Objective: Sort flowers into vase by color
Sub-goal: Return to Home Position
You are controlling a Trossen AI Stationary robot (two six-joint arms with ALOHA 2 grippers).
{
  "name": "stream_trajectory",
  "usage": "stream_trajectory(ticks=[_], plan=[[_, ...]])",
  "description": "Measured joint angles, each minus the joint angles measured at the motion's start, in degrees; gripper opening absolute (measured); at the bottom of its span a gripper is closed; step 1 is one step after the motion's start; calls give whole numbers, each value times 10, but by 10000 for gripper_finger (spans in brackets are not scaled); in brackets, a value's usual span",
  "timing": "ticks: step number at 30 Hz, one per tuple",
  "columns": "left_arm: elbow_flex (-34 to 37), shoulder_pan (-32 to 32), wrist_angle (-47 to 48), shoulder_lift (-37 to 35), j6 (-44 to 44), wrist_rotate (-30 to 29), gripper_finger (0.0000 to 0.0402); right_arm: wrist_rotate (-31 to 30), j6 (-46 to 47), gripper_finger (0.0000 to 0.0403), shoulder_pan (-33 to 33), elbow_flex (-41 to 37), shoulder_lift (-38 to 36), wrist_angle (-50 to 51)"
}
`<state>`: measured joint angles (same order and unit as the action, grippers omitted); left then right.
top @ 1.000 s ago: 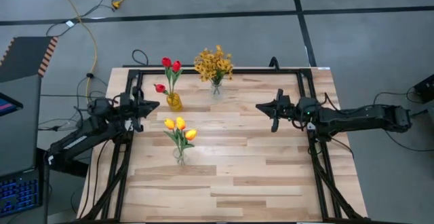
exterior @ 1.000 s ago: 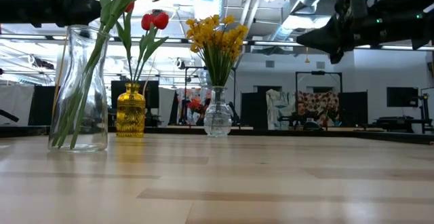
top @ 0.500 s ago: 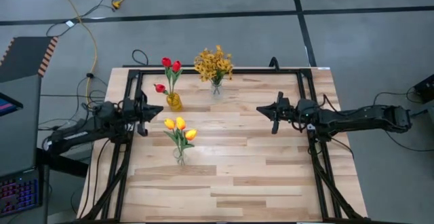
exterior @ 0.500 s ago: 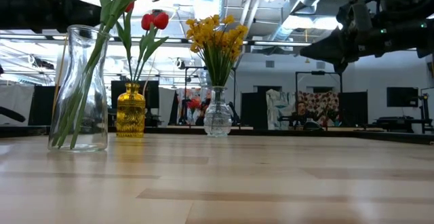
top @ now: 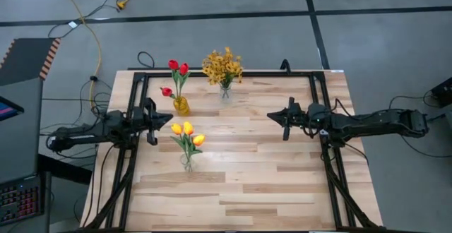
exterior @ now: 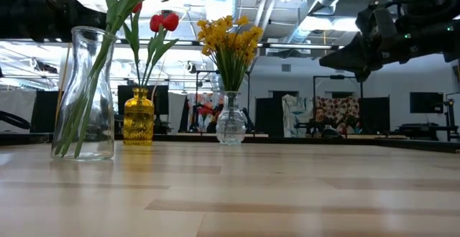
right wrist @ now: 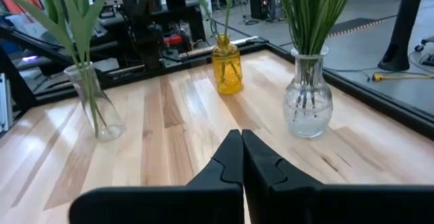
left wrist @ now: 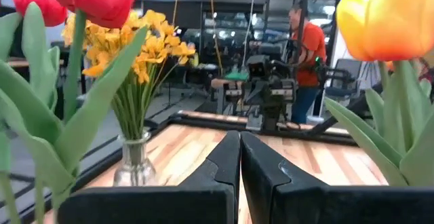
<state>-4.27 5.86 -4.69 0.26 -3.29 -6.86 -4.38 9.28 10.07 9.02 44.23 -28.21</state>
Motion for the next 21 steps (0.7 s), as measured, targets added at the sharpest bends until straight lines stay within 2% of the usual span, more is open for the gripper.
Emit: stream_trajectory(ticks=[4,12,21], plan=[[29,-8,-50,0,5,-1,0,0,13,29,-5,0,0,20],[37,-8,-50,0,26,-5,0,0,14,21,-39,0,0,64],[37,-8,-23,0,26,-21,0,-16,14,23,-40,0,0,100]])
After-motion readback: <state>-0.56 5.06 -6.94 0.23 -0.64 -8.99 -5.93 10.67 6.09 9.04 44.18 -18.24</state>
